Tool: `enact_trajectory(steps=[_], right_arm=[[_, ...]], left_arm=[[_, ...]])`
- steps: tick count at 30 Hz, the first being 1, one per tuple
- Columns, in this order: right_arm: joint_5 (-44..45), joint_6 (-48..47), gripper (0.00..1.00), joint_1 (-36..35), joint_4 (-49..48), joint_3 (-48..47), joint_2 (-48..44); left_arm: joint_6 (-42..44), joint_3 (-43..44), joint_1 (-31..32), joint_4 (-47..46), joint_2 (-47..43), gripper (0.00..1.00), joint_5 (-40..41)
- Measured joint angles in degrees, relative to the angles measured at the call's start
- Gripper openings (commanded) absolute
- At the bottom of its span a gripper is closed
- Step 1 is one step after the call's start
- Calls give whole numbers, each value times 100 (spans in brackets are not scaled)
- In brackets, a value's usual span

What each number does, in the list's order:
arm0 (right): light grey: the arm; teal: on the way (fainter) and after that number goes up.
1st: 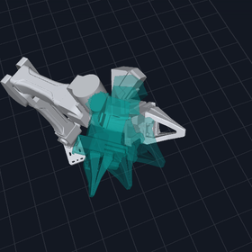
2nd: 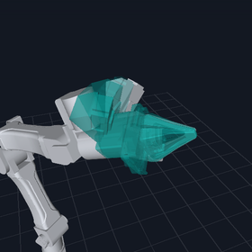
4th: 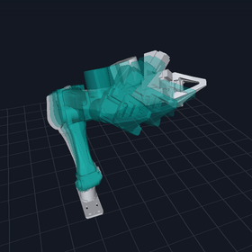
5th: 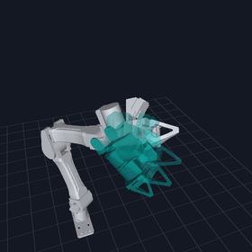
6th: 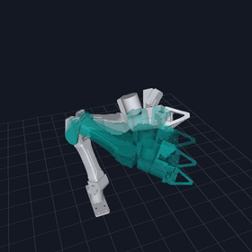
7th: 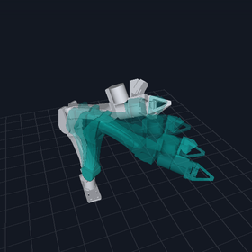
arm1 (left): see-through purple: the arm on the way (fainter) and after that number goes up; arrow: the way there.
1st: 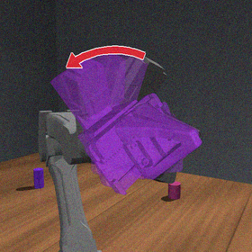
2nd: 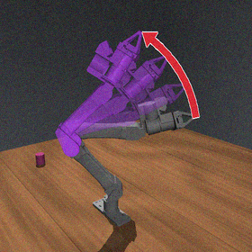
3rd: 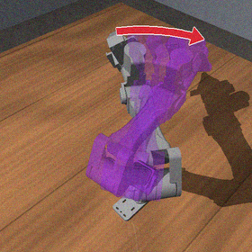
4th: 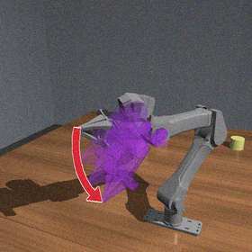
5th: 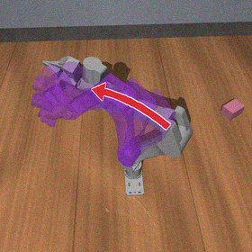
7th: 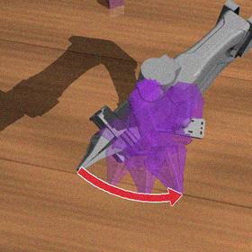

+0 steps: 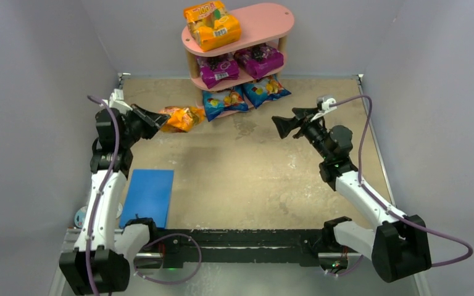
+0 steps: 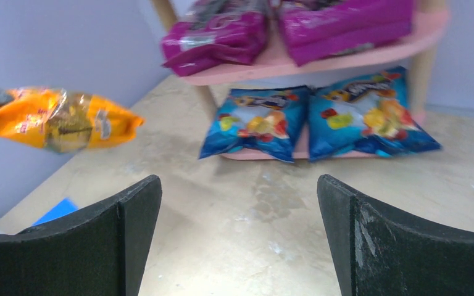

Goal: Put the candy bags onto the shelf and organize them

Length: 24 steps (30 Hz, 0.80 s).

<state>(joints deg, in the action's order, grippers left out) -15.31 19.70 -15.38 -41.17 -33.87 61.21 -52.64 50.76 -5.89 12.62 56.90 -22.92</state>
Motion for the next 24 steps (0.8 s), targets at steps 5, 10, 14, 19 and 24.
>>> enact_trajectory(steps=[5, 10, 14, 19, 24], right_arm=[[-988, 33, 96, -94, -776, 114, 308], [-1471, 262, 96, -323, -968, 61, 704], [-1576, 706, 96, -337, -702, -221, 994], [-1209, 1145, 97, -339, 289, -704, 1060], [-348, 1320, 97, -269, 1401, -855, 813]], left_arm=[[-343, 0, 42, -442, -623, 0, -807], [-492, 0, 195, -1180, -533, 0, -1340], [-459, 136, 758, -1515, 114, 0, -1517], [184, 831, 1963, -1351, 1456, 0, -1412], [1740, 1856, 3169, -605, 2551, 0, -1296]])
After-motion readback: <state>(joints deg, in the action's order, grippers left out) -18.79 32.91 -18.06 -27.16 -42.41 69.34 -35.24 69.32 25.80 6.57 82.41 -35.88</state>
